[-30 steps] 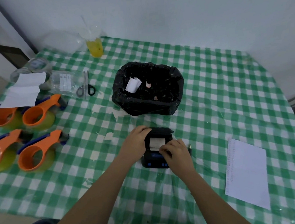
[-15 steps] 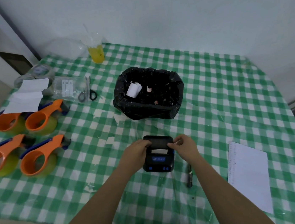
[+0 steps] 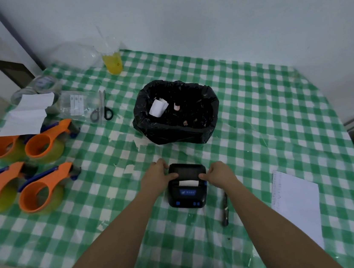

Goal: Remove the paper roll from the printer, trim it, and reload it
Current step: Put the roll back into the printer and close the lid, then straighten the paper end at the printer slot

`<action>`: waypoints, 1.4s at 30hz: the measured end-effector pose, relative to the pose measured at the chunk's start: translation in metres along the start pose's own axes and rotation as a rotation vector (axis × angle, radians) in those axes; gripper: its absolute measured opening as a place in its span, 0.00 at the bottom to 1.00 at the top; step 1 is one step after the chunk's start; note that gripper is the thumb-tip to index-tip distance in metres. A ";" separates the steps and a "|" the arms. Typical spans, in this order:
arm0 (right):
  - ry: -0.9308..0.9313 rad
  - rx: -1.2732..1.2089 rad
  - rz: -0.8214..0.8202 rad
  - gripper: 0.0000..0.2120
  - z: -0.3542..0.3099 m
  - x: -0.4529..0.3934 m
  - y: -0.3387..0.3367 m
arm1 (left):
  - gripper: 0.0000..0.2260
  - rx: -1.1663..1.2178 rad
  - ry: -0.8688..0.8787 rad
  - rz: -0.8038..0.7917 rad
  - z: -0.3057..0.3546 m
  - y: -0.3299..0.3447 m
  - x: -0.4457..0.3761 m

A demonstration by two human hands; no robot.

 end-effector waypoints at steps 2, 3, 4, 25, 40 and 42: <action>-0.002 0.061 0.007 0.20 -0.004 0.003 -0.001 | 0.18 -0.035 -0.011 -0.012 0.002 0.002 0.001; -0.004 0.067 0.018 0.20 -0.004 0.005 0.000 | 0.18 -0.047 -0.018 -0.017 0.002 0.002 0.002; -0.008 0.050 0.038 0.19 -0.004 0.007 0.001 | 0.19 -0.053 -0.023 -0.017 0.002 0.001 0.002; -0.109 -0.589 0.276 0.05 0.052 0.068 0.061 | 0.24 0.297 0.106 -0.049 -0.020 0.030 0.065; -0.135 -0.622 0.302 0.08 0.062 0.070 0.065 | 0.24 0.147 0.184 -0.016 -0.020 0.030 0.066; -0.134 -0.612 0.302 0.09 0.065 0.069 0.067 | 0.24 0.132 0.176 -0.007 -0.021 0.030 0.066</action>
Point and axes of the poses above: each hand's wrist, its own x-axis away from the middle knuckle, its own y-axis out of the palm, z = x × y, the point moved 4 cm from there along -x, towards the middle knuckle, and after that the axes turned 2 degrees about x, right-handed, at the moved point
